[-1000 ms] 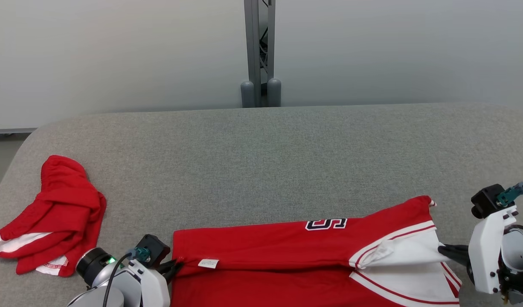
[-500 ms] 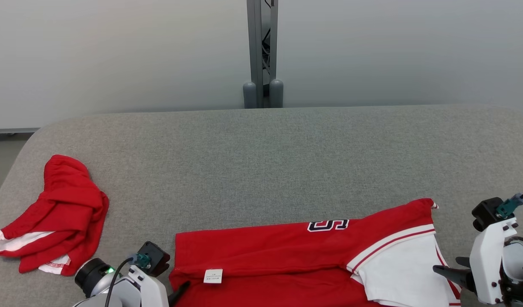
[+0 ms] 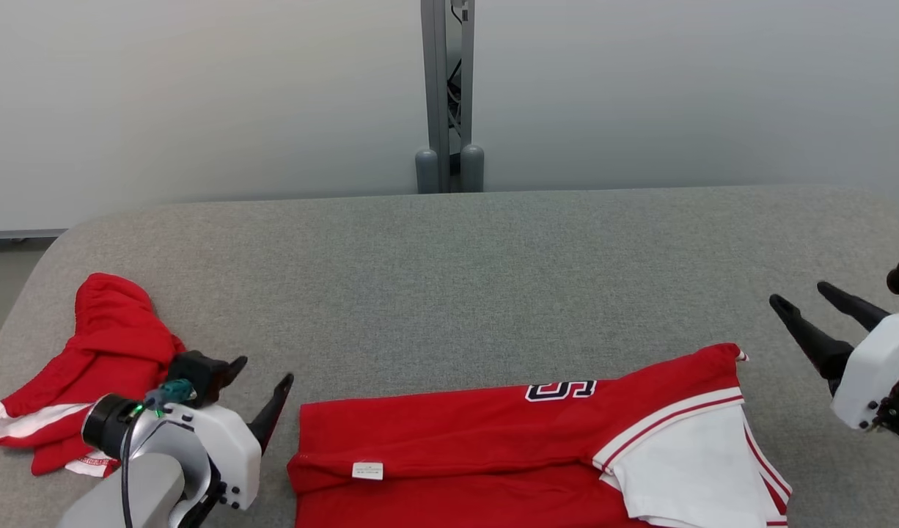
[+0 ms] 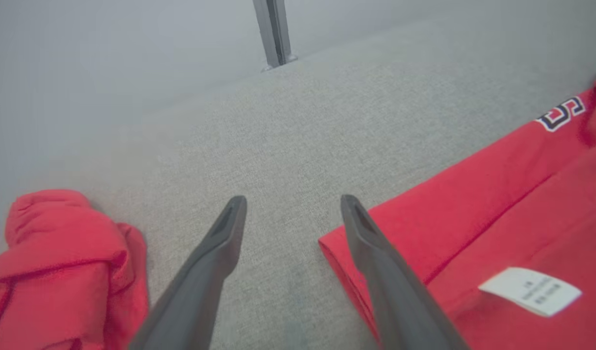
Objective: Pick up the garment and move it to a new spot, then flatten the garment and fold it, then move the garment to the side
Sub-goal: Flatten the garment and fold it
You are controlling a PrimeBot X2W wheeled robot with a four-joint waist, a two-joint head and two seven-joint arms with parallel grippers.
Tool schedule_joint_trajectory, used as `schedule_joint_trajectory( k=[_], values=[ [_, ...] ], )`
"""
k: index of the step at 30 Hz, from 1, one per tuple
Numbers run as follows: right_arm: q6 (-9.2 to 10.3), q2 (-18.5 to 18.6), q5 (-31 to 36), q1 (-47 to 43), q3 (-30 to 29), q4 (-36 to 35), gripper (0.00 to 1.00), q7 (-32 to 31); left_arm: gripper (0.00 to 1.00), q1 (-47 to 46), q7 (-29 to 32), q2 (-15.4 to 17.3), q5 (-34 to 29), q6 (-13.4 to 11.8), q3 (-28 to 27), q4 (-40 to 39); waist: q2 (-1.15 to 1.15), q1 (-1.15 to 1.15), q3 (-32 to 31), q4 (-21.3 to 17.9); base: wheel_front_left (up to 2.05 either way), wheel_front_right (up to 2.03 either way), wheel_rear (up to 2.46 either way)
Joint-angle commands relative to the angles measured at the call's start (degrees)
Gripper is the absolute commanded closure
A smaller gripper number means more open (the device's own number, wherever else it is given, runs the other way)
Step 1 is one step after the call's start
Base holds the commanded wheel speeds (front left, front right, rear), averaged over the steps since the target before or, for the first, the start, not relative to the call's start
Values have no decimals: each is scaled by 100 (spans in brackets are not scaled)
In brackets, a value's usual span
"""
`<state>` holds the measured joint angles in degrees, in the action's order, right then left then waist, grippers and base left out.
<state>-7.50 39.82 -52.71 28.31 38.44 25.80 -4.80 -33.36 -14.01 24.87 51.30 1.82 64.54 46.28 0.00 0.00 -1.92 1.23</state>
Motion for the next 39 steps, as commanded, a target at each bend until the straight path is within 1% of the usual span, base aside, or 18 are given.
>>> schedule_joint_trajectory(
  k=[1, 3, 6, 8, 11, 14, 17, 20, 22, 24, 27, 29, 33, 39],
  values=[
    [2, -95, 150, -135, -156, -7, 0, 316, 0, -49, -67, -13, 74, -113, -158, -40, 0, 0, 6, -9, 0, 0, 0],
    [2, -262, 402, -229, -433, -7, 0, 851, 0, 4, -107, -52, 113, -270, -493, -151, 0, 0, 16, -17, 0, 0, 0],
    [2, -512, 839, -395, -831, 36, 0, 1560, 0, 177, -117, -63, -162, -595, -1364, -718, 0, 0, 46, -24, 0, 0, 0],
    [2, -699, 1159, -500, -1087, 33, 0, 1823, 0, 487, -113, -102, -467, -772, -1974, -1139, 0, 0, 68, -39, 0, 0, 0],
    [2, -993, 1647, -712, -1508, -47, 0, 1977, 0, 933, -117, -240, -1027, -928, -2923, -1760, 0, 0, 95, -64, 0, 0, 0],
    [2, -1341, 2052, -970, -2006, -234, 0, 2012, 0, 1512, -117, -524, -1657, -997, -3826, -2295, 0, 0, 113, -89, 0, 0, 0],
    [2, -1694, 2376, -1339, -2500, -504, 0, 2003, 0, 2004, -117, -928, -2334, -1043, -4762, -2864, 0, 0, 124, -104, 0, 0, 0],
    [2, -1971, 2674, -1696, -2814, -755, 0, 2001, 0, 2538, -117, -1406, -3066, -889, -5378, -3297, 0, 0, 124, -118, 0, 0, 0],
    [2, -2126, 2834, -1896, -2946, -882, 0, 2001, 0, 2801, -118, -1689, -3403, -755, -5758, -3507, 0, 0, 123, -132, 0, 0, 0],
    [2, -2258, 3013, -2076, -3052, -990, 0, 2002, 0, 3054, -118, -1897, -3664, -613, -6064, -3629, 0, 0, 117, -144, 0, 0, 0],
    [2, -2473, 3091, -2297, -3229, -1063, 0, 2001, 0, 3372, -117, -2104, -3989, -386, -6272, -3703, 0, 0, 97, -155, 0, 0, 0],
    [2, -2579, 3146, -2385, -3283, -1091, 0, 2002, 0, 3501, -118, -2131, -4055, -326, -6408, -3651, 0, 0, 86, -166, 0, 0, 0],
    [2, -2632, 3232, -2451, -3281, -1070, 0, 2003, 0, 3578, -118, -2181, -4122, -230, -6475, -3617, 0, 0, 84, -174, 0, 0, 0],
    [2, -2651, 3225, -2477, -3303, -985, 0, 2003, 0, 3466, -118, -2181, -3947, -198, -6371, -3610, 0, 0, 114, -153, 0, 0, 0]
  ],
)
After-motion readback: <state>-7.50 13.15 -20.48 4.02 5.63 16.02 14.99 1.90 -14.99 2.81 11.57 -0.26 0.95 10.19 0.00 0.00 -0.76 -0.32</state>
